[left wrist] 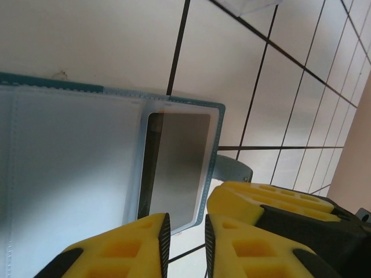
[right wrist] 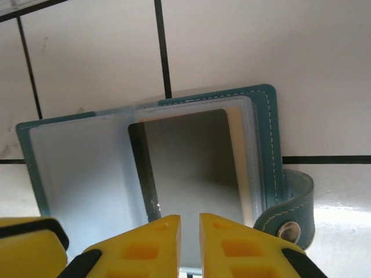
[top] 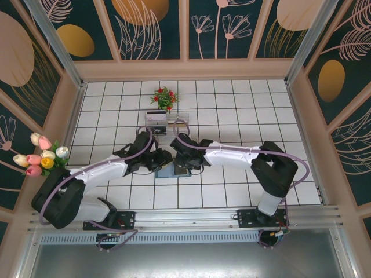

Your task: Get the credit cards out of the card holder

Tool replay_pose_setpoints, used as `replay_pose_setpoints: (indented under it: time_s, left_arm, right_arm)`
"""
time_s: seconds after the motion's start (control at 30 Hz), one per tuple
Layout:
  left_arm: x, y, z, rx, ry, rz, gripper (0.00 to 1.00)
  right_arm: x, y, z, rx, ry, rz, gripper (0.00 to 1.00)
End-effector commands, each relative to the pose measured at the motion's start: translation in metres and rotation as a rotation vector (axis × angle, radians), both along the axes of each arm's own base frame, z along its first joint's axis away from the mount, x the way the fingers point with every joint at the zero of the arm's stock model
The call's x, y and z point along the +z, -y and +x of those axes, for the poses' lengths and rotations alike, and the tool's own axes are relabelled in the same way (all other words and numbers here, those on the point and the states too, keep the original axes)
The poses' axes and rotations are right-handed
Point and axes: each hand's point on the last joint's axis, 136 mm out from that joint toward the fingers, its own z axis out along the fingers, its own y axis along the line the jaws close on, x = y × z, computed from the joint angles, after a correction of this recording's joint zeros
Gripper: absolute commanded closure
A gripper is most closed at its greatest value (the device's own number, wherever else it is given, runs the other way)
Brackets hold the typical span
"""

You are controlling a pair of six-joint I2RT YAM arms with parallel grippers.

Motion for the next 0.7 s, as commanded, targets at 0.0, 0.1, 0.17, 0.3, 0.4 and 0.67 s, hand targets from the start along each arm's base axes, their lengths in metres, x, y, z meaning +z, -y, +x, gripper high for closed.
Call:
replay_pose_setpoints:
  time_s: [0.0,0.1,0.17,0.3,0.4,0.67]
  left_arm:
    - [0.0,0.013,-0.001,-0.022,-0.003,-0.045,0.77]
    - [-0.004,0.02,-0.003,-0.035,-0.016,-0.078,0.81]
    - [-0.007,0.02,-0.003,-0.035,-0.021,-0.073,0.84]
    - [-0.016,0.019,-0.004,-0.041,-0.034,-0.054,0.89]
    - [-0.021,0.018,-0.005,-0.039,-0.042,-0.045,0.89]
    - [-0.036,0.007,-0.008,-0.022,-0.057,0.02,0.82]
  right_arm:
    - [-0.005,0.012,0.005,-0.042,-0.005,-0.04,0.82]
    - [-0.007,0.017,0.005,-0.047,-0.011,-0.031,0.82]
    - [-0.008,0.017,0.005,-0.035,-0.019,-0.006,0.85]
    - [-0.011,0.022,0.005,-0.024,-0.023,0.006,0.87]
    - [-0.012,0.024,0.006,-0.02,-0.022,0.004,0.87]
    - [-0.015,0.023,0.004,0.004,-0.033,0.019,0.86]
